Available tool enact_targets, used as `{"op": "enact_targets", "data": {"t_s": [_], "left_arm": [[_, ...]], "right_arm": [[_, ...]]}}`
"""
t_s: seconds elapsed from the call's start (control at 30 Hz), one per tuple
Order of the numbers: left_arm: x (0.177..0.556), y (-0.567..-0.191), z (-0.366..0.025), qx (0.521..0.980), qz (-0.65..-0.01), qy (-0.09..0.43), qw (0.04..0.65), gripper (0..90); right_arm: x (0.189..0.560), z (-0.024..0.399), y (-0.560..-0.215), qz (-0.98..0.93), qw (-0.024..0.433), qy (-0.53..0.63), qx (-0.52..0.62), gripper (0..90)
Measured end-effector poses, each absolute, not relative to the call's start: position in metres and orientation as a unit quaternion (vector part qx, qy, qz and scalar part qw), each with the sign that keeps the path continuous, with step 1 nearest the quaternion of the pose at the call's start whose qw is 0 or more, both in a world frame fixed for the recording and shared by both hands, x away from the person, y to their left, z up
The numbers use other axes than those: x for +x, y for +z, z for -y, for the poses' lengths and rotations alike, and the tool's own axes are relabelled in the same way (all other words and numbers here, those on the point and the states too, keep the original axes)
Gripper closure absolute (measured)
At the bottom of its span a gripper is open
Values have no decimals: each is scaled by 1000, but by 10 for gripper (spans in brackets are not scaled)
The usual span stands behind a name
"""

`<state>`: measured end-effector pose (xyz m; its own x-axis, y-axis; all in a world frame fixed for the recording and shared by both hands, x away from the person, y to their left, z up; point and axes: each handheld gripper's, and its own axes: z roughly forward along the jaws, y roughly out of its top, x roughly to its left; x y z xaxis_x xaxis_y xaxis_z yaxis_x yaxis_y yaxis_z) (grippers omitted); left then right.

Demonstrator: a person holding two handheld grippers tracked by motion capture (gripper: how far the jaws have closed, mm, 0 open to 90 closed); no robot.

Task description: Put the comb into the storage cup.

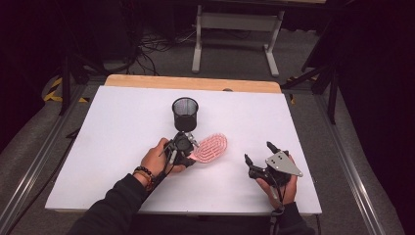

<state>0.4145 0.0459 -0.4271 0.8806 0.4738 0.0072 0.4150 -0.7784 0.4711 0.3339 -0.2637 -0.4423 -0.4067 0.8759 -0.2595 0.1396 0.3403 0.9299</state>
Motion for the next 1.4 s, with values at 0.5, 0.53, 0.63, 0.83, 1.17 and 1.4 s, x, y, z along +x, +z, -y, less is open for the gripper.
{"op": "enact_targets", "data": {"t_s": [0.5, 0.53, 0.63, 0.83, 1.17, 1.4], "left_arm": [[392, -412, -71, 908, -234, 136, 321, 699], [391, -411, -72, 905, -233, 142, 326, 699], [383, -409, -74, 899, -218, 173, 339, 699], [372, -406, -81, 879, -203, 211, 376, 698], [367, -407, -97, 836, -204, 248, 445, 699], [367, -410, -104, 823, -202, 247, 471, 699]], "right_arm": [[334, 263, -443, -710, 406, 451, 358, 155], [334, 263, -443, -710, 405, 451, 358, 155], [334, 262, -443, -710, 405, 452, 357, 155], [335, 262, -445, -711, 403, 452, 357, 154], [336, 261, -446, -712, 401, 452, 358, 152], [336, 261, -446, -710, 403, 452, 358, 152]]}}
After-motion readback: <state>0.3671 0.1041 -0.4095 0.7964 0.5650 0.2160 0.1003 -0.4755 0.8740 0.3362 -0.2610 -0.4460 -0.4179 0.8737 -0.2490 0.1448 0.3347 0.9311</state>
